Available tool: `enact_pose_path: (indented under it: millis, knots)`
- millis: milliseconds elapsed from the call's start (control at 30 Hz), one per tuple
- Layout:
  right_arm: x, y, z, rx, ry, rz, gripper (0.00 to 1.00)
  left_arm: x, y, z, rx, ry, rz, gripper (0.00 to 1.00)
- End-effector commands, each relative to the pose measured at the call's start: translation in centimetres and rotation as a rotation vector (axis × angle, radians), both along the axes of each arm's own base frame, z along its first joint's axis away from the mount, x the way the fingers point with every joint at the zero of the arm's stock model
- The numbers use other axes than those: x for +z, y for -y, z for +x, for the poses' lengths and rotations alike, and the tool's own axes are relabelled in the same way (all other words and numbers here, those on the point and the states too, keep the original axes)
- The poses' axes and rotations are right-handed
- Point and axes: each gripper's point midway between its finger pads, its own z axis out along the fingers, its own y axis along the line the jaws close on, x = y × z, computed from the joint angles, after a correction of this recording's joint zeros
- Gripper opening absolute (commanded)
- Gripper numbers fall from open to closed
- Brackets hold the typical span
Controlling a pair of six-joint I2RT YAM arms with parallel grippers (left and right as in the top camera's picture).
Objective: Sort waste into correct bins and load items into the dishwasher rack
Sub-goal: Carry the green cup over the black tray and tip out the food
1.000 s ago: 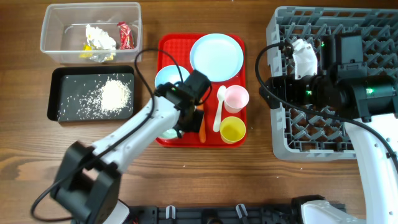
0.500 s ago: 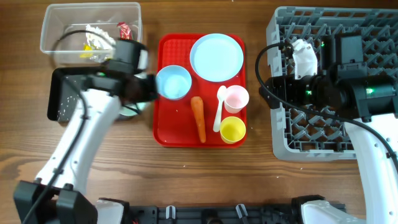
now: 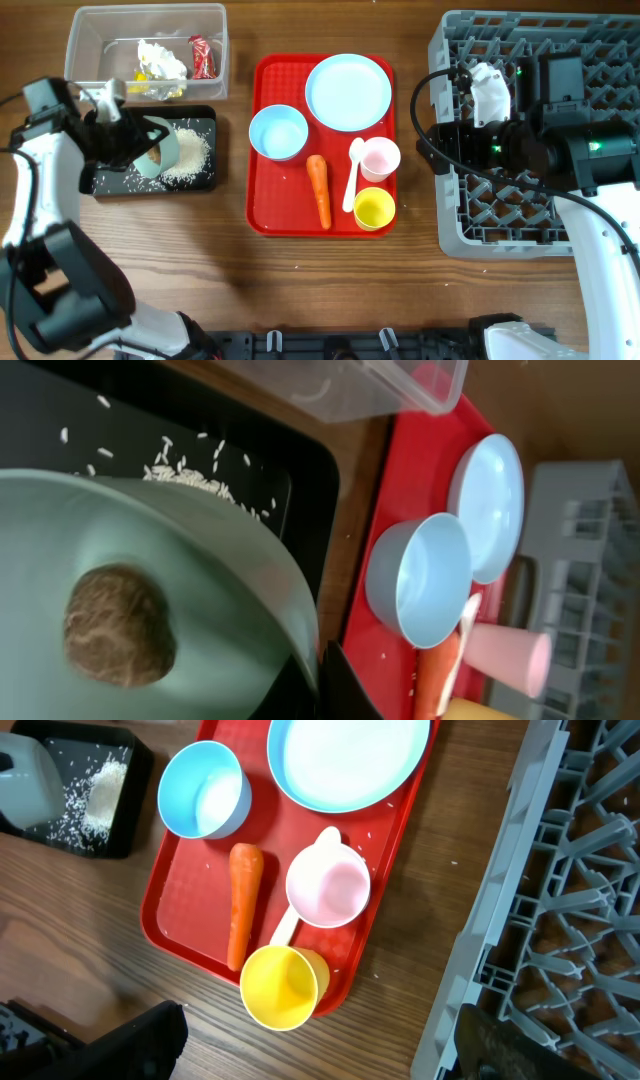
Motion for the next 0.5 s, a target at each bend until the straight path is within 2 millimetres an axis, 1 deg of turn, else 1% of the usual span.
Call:
enact_pose_path:
  millis: [0,100,200,267,333,433,467]
  knots:
    - [-0.5,0.0,0.2,0.014,-0.006,-0.017,0.88,0.3,0.1,1.1,-0.045,0.103,-0.183,0.04]
    - [-0.5,0.0,0.2,0.014,-0.006,-0.016,0.88,-0.3,-0.5,1.5,-0.035,0.115,-0.215,0.04]
    - [-0.5,0.0,0.2,0.014,-0.006,-0.016,0.88,0.3,-0.6,1.7,-0.04,0.15,-0.249,0.04]
    - [-0.5,0.0,0.2,0.014,-0.006,-0.016,0.88,1.8,-0.4,1.8,-0.068,0.224,-0.312,0.04]
    - [-0.5,0.0,0.2,0.014,-0.006,-0.017,0.89,3.1,-0.6,1.9,-0.074,0.279,-0.369,0.04]
    - [-0.5,0.0,0.2,0.014,-0.006,-0.017,0.88,4.8,-1.2,1.8,-0.077,0.351,-0.438,0.04]
    - [-0.5,0.0,0.2,0.013,-0.006,-0.016,0.89,5.1,-1.8,1.6,-0.067,0.368,-0.454,0.04]
